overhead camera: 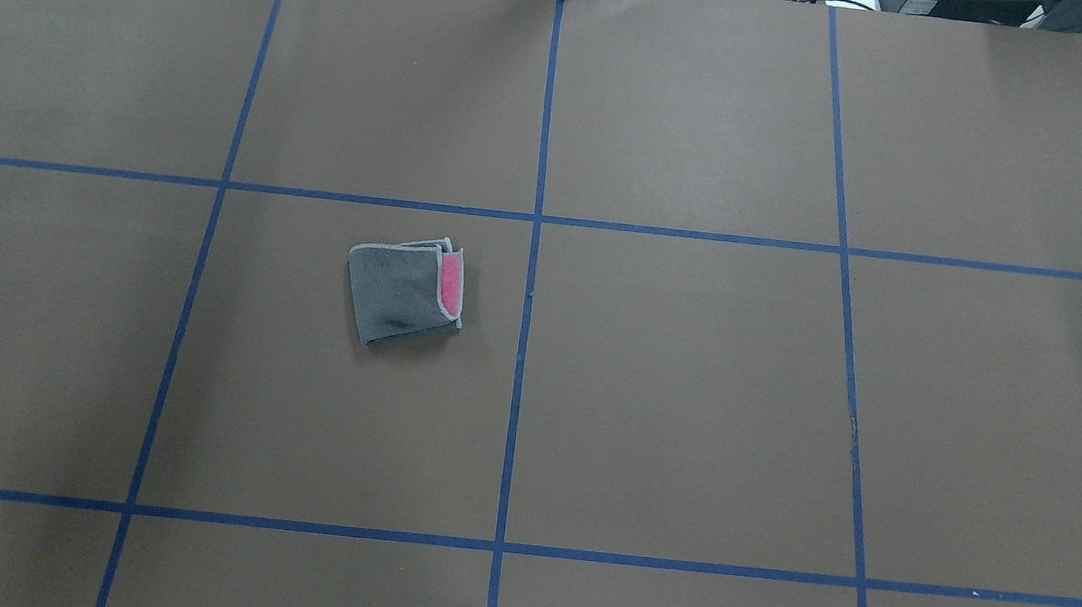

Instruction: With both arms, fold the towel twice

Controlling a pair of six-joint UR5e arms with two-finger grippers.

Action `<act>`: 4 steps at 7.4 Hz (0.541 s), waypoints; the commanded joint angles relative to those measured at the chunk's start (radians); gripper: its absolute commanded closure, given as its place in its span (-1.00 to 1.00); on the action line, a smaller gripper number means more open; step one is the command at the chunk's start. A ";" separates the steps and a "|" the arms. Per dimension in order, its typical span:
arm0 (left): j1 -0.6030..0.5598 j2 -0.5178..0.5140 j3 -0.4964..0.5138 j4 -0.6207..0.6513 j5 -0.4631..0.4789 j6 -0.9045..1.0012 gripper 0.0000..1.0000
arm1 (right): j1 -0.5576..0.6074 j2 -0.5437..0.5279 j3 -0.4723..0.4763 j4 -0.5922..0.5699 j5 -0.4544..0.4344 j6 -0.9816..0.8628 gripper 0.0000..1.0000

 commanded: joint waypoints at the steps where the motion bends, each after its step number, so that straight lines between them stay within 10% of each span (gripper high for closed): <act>1: 0.001 0.012 -0.008 -0.002 0.006 0.002 -1.00 | 0.000 0.001 0.001 0.000 0.001 0.001 -0.99; 4: 0.001 0.016 -0.001 -0.002 0.007 -0.001 -1.00 | -0.002 0.003 -0.002 0.000 0.028 0.003 -0.99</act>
